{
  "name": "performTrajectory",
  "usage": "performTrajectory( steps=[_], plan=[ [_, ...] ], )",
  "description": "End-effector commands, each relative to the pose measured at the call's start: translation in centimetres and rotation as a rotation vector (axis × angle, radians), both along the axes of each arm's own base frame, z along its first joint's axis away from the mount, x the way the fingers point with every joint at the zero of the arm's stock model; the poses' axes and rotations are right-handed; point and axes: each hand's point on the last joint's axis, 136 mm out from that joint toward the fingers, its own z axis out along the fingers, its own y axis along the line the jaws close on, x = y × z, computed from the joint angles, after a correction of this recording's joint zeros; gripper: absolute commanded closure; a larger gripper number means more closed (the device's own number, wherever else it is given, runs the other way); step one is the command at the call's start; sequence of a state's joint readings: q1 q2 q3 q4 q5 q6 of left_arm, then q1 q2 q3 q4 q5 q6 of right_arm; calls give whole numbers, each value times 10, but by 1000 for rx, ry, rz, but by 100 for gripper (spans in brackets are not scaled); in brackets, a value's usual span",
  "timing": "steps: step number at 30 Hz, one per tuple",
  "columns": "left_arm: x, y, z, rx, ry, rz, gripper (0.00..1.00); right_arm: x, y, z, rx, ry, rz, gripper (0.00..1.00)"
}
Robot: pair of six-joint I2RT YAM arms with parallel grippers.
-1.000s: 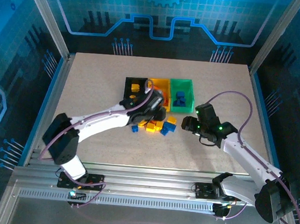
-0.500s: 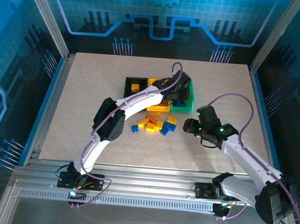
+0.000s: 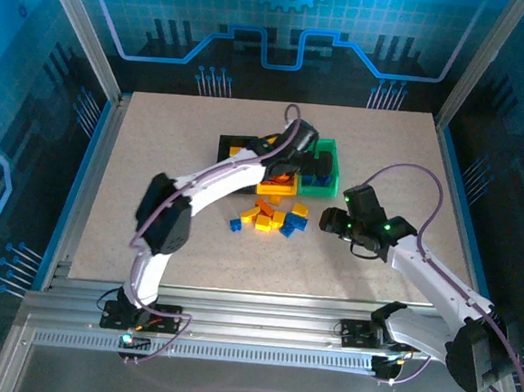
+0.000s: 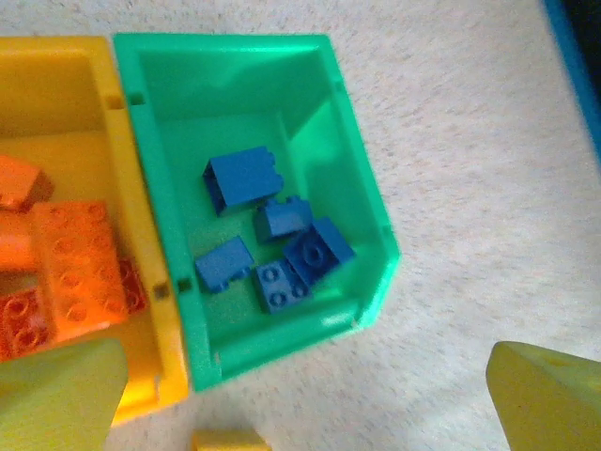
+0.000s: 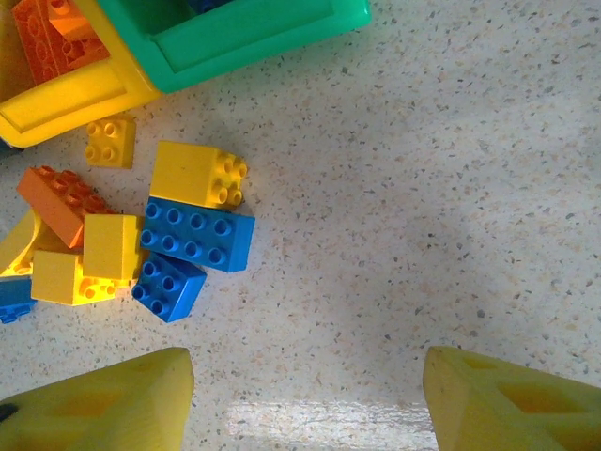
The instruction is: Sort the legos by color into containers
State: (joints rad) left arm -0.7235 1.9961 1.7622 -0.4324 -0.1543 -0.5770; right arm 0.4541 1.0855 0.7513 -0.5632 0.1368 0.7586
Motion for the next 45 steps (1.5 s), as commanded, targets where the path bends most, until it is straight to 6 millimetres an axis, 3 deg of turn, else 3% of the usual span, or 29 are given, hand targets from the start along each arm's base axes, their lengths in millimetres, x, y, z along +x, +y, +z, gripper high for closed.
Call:
performTrajectory(
  steps=[1, 4, 6, 10, 13, 18, 25, 31, 38, 42, 45],
  plan=[
    [-33, 10, 52, -152, -67, -18, 1, 2, 2, -4, 11, 13, 12, 33],
    [-69, 42, 39, -141, -43, -3, 1, 2, 7, -6, 16, 17, 30, 33],
    [-91, 71, 20, -103, -13, 39, 1, 2, 7, -7, 10, 20, 32, 33],
    [-122, 137, -36, -34, 103, 155, 26, 4, 11, -9, 10, 26, 36, 33],
    [-133, 165, -71, -16, 176, 188, 27, 6, 13, -9, 14, 29, 37, 33],
    [-142, 170, -109, 114, 234, 108, 11, 7, 16, -6, 10, 27, 45, 33],
    [-137, 170, -138, 179, 268, 98, 14, 7, 14, -3, 0, 20, 43, 33],
    [-125, 162, -152, 205, 287, 88, 31, 6, 14, -2, -1, 18, 41, 33],
    [-124, 168, -162, 251, 301, 102, 54, 6, 13, -1, -5, 12, 43, 33],
    [-130, 167, -152, 247, 287, 90, 66, 7, 12, 0, -7, 6, 36, 33],
    [-134, 158, -127, 232, 237, 65, 69, 7, 10, -1, -10, 6, 28, 33]
  ],
)
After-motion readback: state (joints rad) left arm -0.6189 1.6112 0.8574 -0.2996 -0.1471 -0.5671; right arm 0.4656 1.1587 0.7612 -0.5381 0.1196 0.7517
